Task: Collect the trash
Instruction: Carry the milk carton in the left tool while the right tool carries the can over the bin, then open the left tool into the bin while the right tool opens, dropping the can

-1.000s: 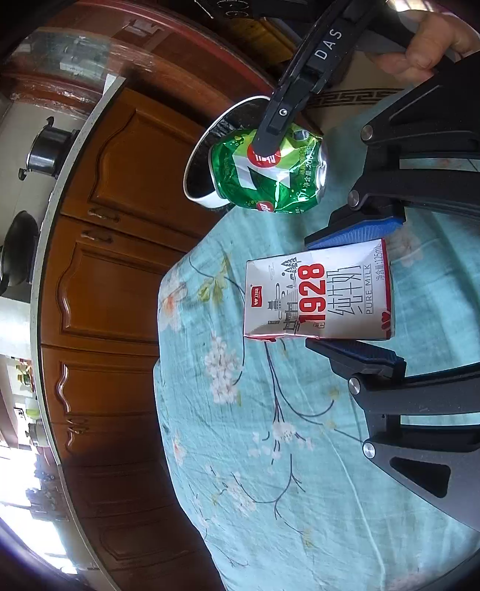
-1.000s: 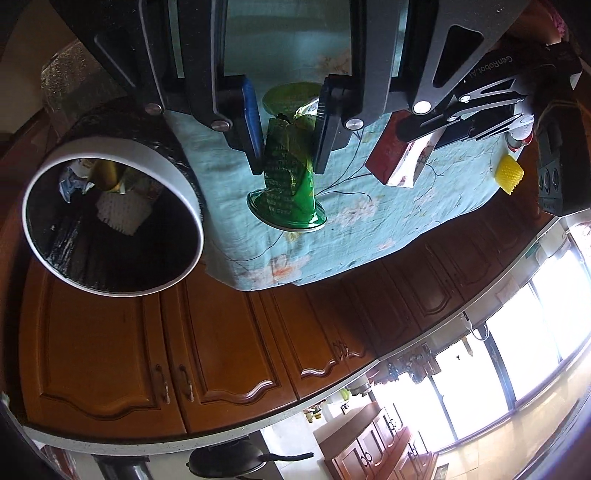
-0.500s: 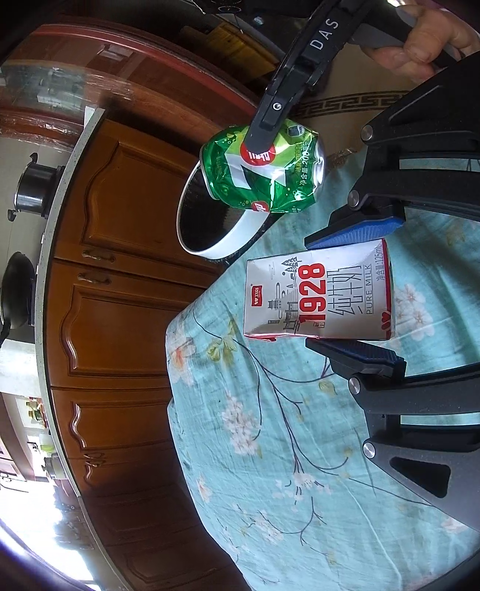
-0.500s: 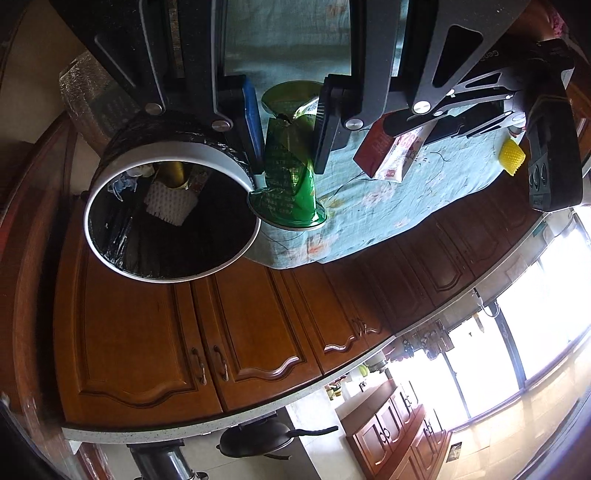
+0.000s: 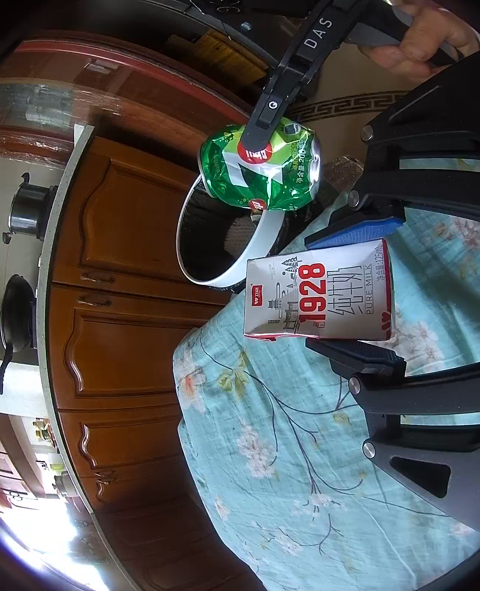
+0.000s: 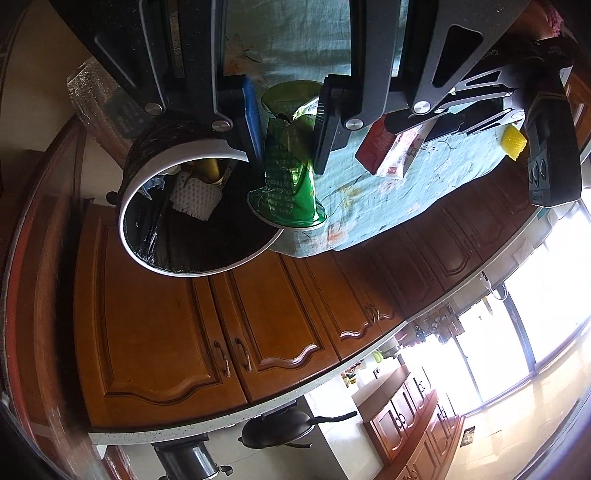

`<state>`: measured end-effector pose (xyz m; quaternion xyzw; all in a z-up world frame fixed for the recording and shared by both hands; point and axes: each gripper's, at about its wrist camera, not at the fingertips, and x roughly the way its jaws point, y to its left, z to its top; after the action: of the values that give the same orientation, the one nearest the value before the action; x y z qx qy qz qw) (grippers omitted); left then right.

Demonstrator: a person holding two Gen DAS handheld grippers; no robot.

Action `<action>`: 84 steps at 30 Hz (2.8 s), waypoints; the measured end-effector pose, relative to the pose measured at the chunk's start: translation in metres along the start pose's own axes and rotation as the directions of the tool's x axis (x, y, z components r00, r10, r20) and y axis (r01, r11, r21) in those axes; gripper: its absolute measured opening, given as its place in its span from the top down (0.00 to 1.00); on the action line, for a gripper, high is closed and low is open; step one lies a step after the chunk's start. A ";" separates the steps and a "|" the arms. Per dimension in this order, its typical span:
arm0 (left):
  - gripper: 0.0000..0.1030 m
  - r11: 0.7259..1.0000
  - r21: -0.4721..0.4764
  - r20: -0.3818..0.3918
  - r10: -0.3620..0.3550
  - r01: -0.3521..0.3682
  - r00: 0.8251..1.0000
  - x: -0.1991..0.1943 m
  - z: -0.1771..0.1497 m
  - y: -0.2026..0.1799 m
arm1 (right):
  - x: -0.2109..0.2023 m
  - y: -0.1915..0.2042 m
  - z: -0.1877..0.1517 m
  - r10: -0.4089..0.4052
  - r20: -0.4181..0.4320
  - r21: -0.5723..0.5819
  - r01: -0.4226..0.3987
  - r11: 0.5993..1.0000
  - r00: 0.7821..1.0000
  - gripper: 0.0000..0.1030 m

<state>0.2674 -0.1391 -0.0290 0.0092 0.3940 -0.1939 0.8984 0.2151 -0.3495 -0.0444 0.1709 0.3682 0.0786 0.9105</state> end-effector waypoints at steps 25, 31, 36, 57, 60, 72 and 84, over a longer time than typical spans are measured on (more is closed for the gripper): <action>0.56 0.995 0.095 0.014 -0.044 0.042 0.999 0.025 0.034 -0.047 | -0.021 -0.037 0.018 -0.063 0.066 0.054 0.060 0.997 0.996 0.75; 0.56 0.994 0.102 0.011 -0.047 0.046 0.999 0.036 0.040 -0.054 | -0.018 -0.042 0.020 -0.069 0.070 0.066 0.064 0.996 0.995 0.75; 0.56 0.993 0.110 0.008 -0.047 0.046 0.999 0.042 0.043 -0.059 | -0.015 -0.045 0.024 -0.071 0.073 0.068 0.066 0.995 0.995 0.75; 0.56 0.992 0.121 -0.016 -0.040 0.042 0.999 0.081 0.077 -0.071 | 0.006 -0.063 0.047 -0.106 0.048 0.047 0.103 0.994 0.993 0.75; 0.56 0.991 0.131 -0.021 -0.034 0.036 0.999 0.087 0.080 -0.076 | 0.011 -0.063 0.049 -0.111 0.038 0.041 0.110 0.993 0.993 0.75; 0.56 0.990 0.140 -0.049 -0.013 0.020 0.999 0.112 0.092 -0.079 | 0.032 -0.070 0.054 -0.127 -0.002 0.030 0.127 0.991 0.992 0.75; 0.56 0.991 0.134 -0.082 -0.007 0.018 0.997 0.128 0.097 -0.081 | 0.047 -0.074 0.060 -0.134 -0.041 0.023 0.135 0.991 0.990 0.75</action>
<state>0.3853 -0.2743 -0.0416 0.0751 0.4164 -0.2250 0.8777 0.2920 -0.4211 -0.0617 0.1556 0.3976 0.0157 0.9042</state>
